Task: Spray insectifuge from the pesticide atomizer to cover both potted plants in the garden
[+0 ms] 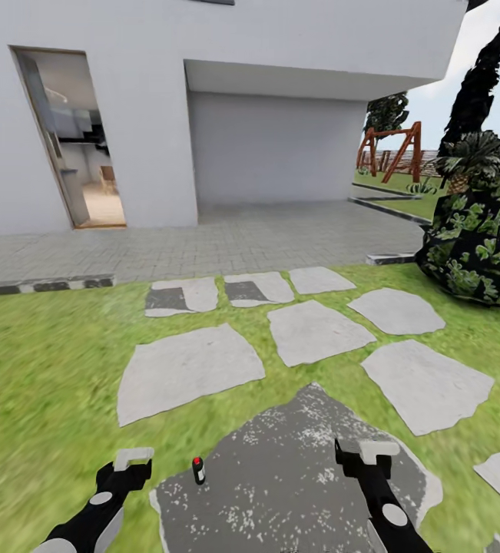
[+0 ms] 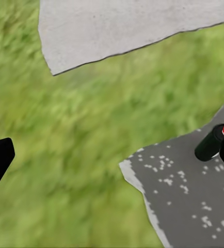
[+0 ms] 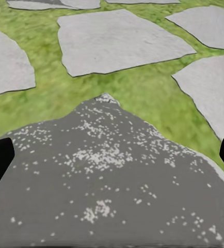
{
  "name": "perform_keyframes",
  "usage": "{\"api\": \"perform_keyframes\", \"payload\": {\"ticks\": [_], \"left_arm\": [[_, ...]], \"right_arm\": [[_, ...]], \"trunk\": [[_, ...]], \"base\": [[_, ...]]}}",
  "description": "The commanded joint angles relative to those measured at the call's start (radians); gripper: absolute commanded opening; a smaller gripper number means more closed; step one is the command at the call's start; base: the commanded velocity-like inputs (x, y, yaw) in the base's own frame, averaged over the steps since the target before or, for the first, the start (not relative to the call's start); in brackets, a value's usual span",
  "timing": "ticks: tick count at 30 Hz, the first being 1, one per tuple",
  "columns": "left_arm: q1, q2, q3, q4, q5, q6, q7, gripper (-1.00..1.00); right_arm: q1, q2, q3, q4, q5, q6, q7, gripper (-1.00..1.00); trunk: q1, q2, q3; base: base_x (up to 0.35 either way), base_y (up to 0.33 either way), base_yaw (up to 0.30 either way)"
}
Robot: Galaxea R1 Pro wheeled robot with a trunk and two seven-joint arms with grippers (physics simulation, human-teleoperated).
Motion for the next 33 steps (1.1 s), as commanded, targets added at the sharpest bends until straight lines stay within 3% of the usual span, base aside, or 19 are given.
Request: {"api": "perform_keyframes", "payload": {"ticks": [1,23,33], "left_arm": [[0.000,0.000,0.006,0.001,-0.007,-0.004,0.000,1.00],[0.000,0.000,-0.016,0.002,-0.009,-0.005,-0.017,1.00],[0.001,0.000,-0.017,0.010,-0.010,-0.058,-0.019,1.00]], "right_arm": [[-0.001,0.000,0.000,0.001,0.003,-0.003,-0.003,1.00],[-0.001,0.000,-0.001,0.001,0.003,-0.005,-0.005,1.00],[-0.001,0.000,0.001,0.000,0.003,-0.004,-0.005,1.00]], "trunk": [[0.000,0.000,-0.001],[0.000,0.000,-0.001],[0.038,-0.070,-0.032]], "base": [[-0.001,0.261,-0.292],[0.000,0.024,-0.293],[0.000,0.000,-0.136]]}}
